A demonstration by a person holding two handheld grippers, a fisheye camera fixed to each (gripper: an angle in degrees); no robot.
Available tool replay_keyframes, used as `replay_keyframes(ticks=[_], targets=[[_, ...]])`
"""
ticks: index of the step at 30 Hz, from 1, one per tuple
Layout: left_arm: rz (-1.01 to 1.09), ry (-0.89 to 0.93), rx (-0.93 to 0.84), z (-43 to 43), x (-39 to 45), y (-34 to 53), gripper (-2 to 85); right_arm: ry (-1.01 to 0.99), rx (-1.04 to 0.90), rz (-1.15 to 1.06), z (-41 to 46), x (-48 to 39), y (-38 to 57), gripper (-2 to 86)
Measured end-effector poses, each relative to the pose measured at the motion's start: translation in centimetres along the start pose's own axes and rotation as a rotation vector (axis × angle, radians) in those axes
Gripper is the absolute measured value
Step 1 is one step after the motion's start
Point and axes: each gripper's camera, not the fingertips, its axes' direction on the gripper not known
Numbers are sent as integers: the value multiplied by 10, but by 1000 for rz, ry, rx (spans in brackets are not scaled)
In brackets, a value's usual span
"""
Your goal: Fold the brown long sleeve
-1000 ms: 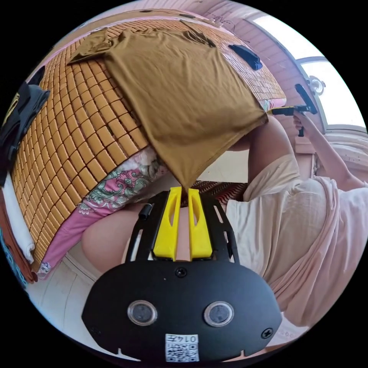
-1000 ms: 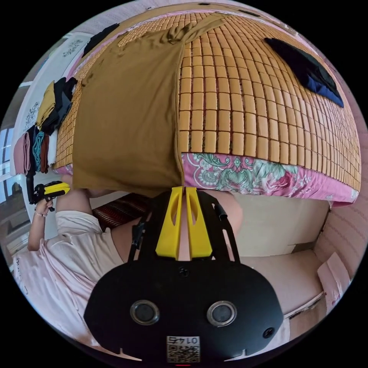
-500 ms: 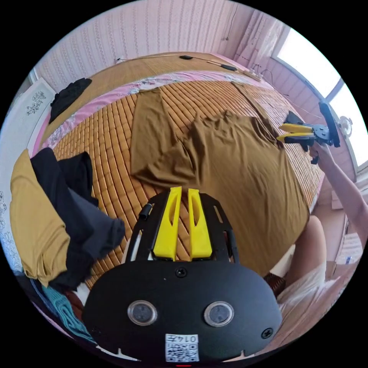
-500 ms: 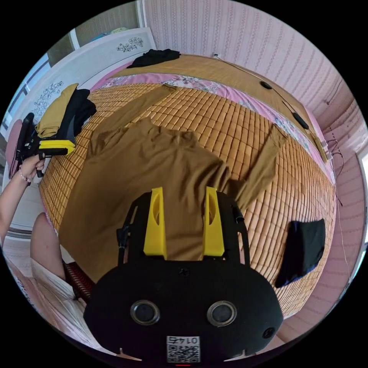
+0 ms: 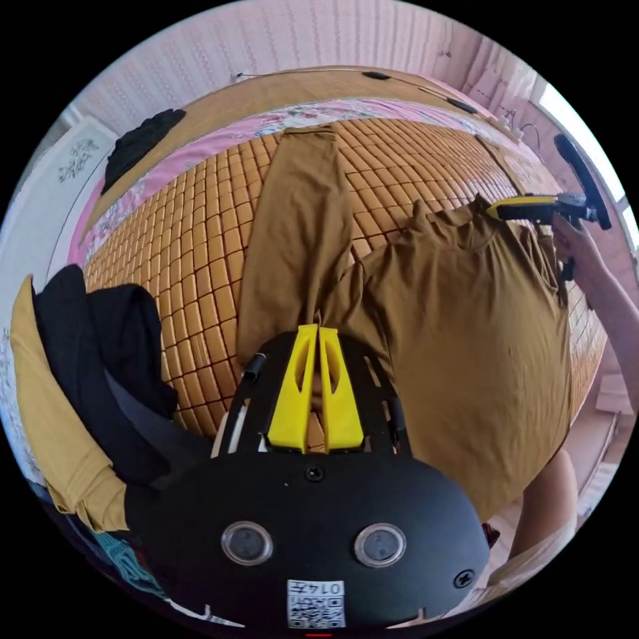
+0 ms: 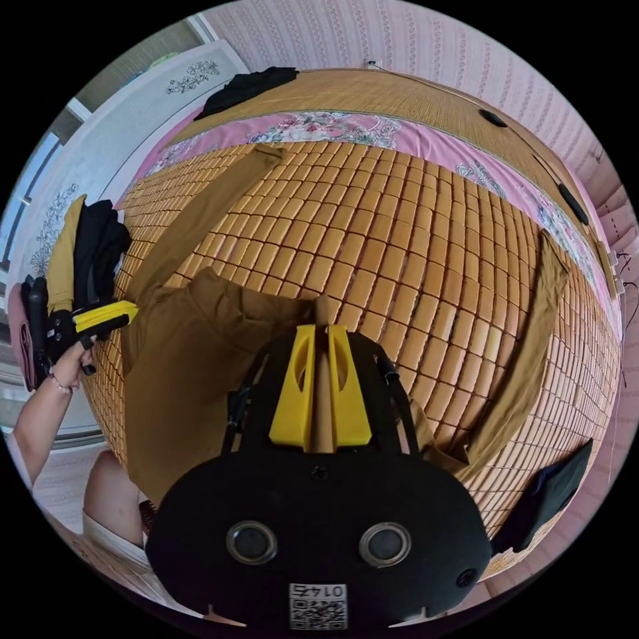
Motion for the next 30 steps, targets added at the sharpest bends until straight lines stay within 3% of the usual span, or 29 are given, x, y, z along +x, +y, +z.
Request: replay_keyframes(ticks=[6,9,12,18,23,26,30], targets=[[-175,97,-8,-8,-10,-14,9,-29,43,80,-45,41,41,53],[-167,60,70,-35,7,-18,30,122,14,98,-70,84,69,53],[-11,153,116,-47,52,-33,33,205,-34,145,-78,128,80,53],[254,441,61,-9,175,-90,42,111,-6,340,-71,189,81,67],[354,506,46,11,241,-134,42,95,17,334,-80,205,100,8],[373,523,41,17,265,-157,42,101,222,369,-143,200,168,-2],[429,545,27,22,296,-180,51,142,264,555,-197,178,325,6]])
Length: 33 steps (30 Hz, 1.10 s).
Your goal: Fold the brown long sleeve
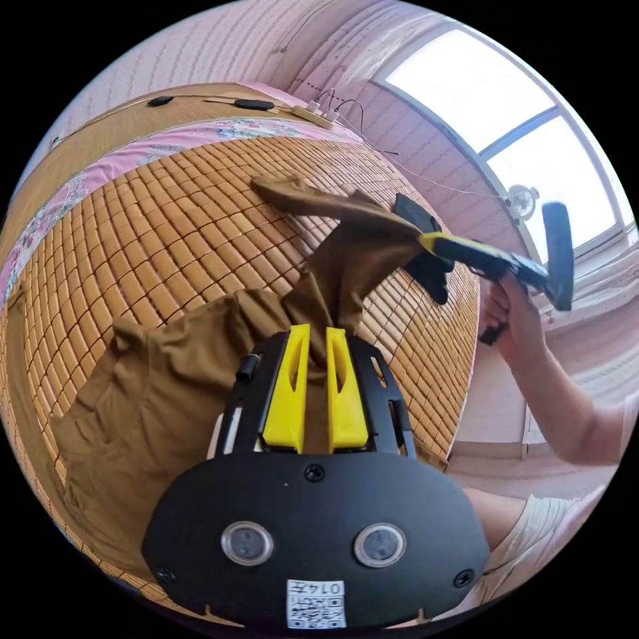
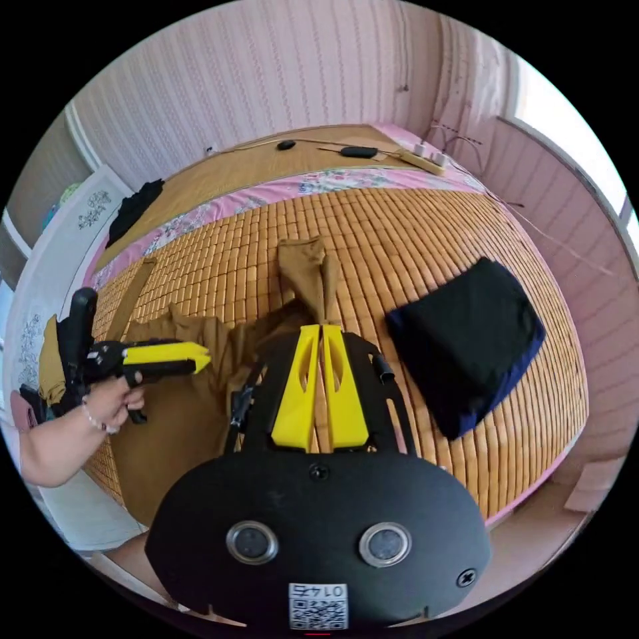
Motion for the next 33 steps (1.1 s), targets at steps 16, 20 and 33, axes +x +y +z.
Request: replay_keyframes(ticks=[16,20,33], targets=[[94,-125,-120,69,31,-50,34,7,-178,-10,57,31,-15,83],[75,-142,-92,76,34,-50,2,-6,-134,74,48,49,3,33],[214,-69,-55,65,77,-47,45,218,-125,611,-126,194,242,36]])
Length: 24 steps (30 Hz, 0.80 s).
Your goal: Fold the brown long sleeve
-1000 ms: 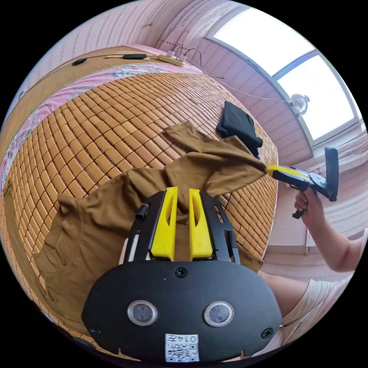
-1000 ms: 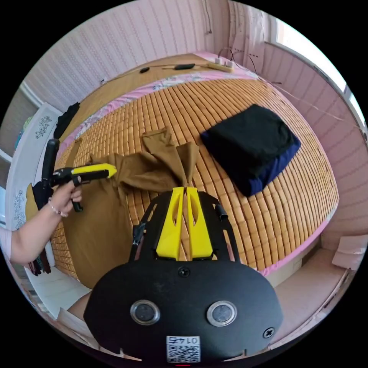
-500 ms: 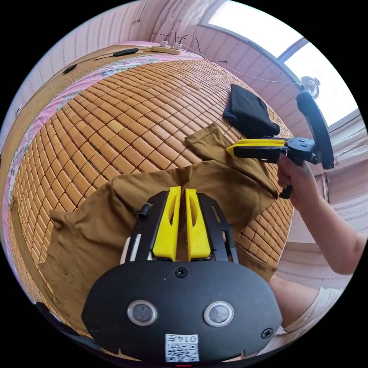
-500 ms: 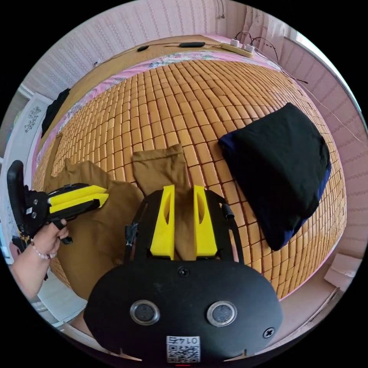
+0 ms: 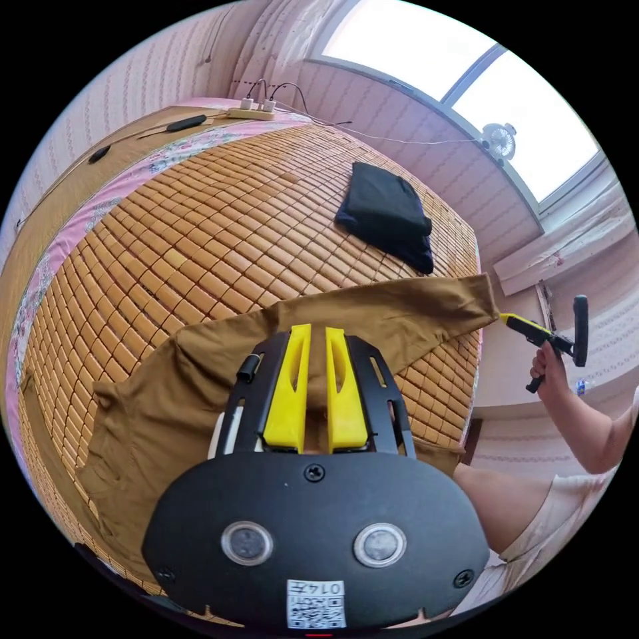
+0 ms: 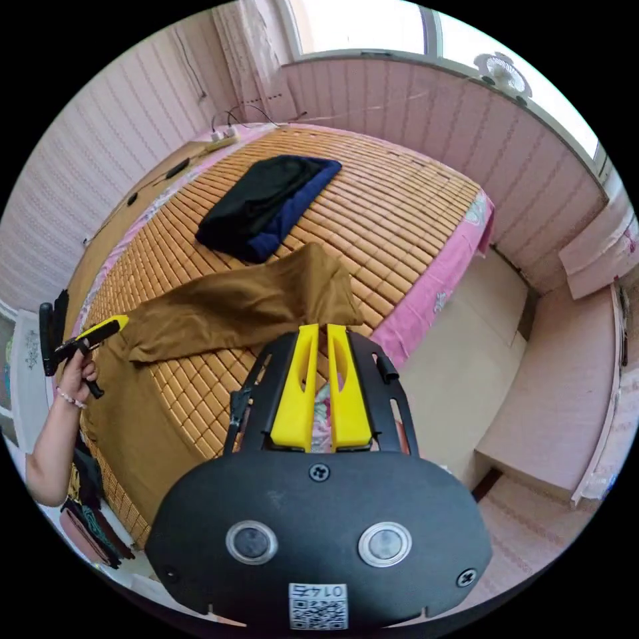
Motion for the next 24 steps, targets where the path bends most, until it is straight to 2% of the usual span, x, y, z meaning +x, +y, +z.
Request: replay_keyframes(ticks=[2,11,15,20,24], targets=[[25,9,-20,4,10,2,48,20,-52,21,8,16,8,48],[65,46,-128,40,41,16,50,-55,54,60,19,33,-40,78],[19,12,-111,45,37,20,51,70,-7,-63,53,4,-70,66],[23,-13,-72,37,40,29,50,105,-33,-230,57,-23,-91,15],[32,-41,-72,32,43,49,50,47,-38,-224,62,-24,-118,6]])
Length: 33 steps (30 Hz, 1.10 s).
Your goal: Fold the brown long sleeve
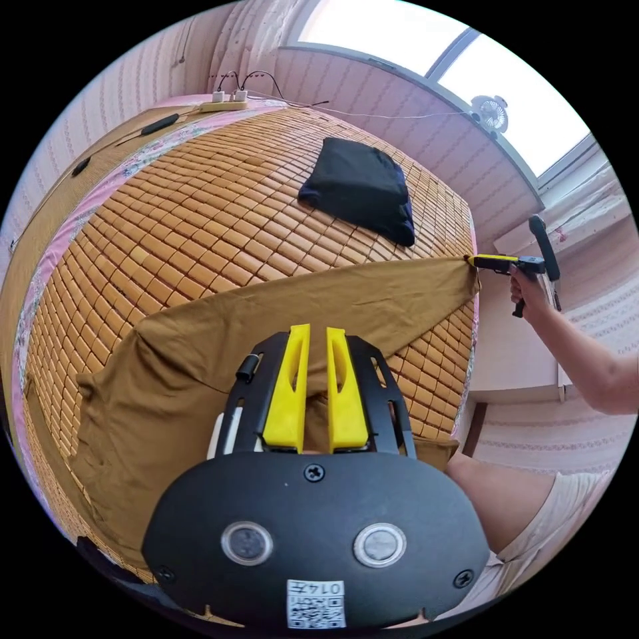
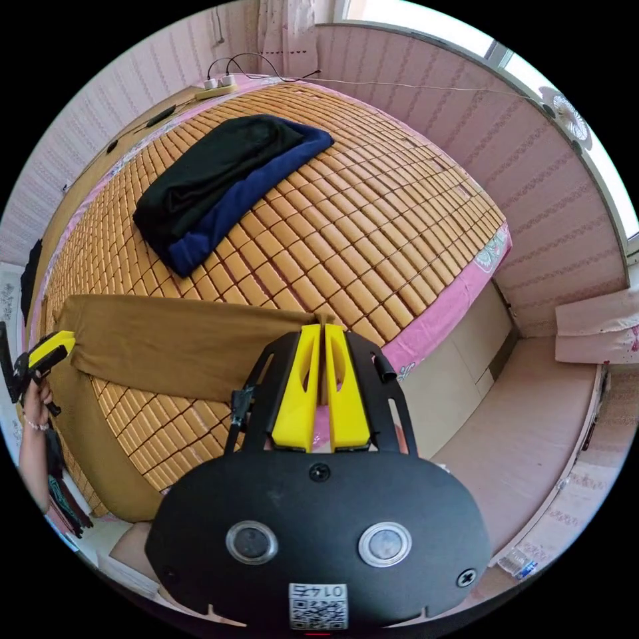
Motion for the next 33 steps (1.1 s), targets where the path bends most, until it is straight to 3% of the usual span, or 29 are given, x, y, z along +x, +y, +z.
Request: replay_keyframes(ticks=[4,14,19,23,28,30,33], targets=[[-22,21,-91,21,-2,22,50,-42,-54,55,26,2,-7,3],[-104,84,110,-21,-7,98,50,106,-53,14,39,-50,10,19],[-288,22,153,-59,-29,188,47,114,-87,-64,26,-110,27,61],[-517,-82,163,-90,-54,281,47,105,-11,-418,27,-259,22,72],[-693,-226,220,-118,-72,377,47,-233,98,-876,46,-503,20,62],[-760,-241,237,-123,-79,416,47,-415,32,-1087,58,-636,32,67],[-824,-221,254,-119,-81,455,47,-520,-39,-1263,72,-784,63,78]])
